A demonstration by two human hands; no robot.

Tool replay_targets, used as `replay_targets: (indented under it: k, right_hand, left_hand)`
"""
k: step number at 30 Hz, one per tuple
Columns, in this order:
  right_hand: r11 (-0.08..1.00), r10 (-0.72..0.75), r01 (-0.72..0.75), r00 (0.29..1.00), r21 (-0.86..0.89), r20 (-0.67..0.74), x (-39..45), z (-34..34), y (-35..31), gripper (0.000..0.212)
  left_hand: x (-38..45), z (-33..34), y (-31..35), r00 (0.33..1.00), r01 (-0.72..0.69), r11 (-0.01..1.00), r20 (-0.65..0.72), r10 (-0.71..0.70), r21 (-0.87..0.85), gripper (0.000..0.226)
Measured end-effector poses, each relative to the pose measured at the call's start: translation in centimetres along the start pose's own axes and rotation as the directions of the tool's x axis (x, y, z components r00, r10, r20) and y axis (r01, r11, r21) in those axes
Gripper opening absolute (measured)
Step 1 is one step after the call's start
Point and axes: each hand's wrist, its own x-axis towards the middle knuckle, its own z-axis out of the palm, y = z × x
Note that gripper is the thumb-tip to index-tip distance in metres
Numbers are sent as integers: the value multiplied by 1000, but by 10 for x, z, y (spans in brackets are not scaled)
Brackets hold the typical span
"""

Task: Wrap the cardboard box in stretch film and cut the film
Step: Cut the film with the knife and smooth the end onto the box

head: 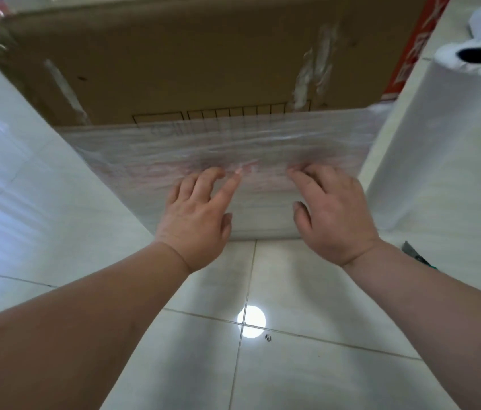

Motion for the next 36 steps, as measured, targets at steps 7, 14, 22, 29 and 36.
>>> replay_targets:
  k: [7, 14, 22, 29, 36]
  right_hand:
    - [998, 1, -12, 986, -60, -169, 13, -51, 17, 53]
    - [990, 124, -134, 976, -45, -177, 12, -78, 29, 59]
    - [995, 60, -69, 990, -67, -129, 5, -89, 47, 58]
    - [995, -28, 37, 995, -95, 93, 9, -96, 39, 52]
    - [996, -41, 36, 998, -86, -57, 8, -100, 36, 52]
  left_hand:
    - [18, -46, 9, 984, 131, 990, -112, -136, -47, 72]
    - [20, -59, 19, 956, 229, 969, -166, -242, -91, 74]
    - [23, -63, 37, 987, 143, 990, -79, -142, 17, 70]
    - [33, -76, 55, 999, -12, 996, -35, 14, 83, 64]
    - [38, -87, 57, 998, -10, 994, -63, 17, 111, 64]
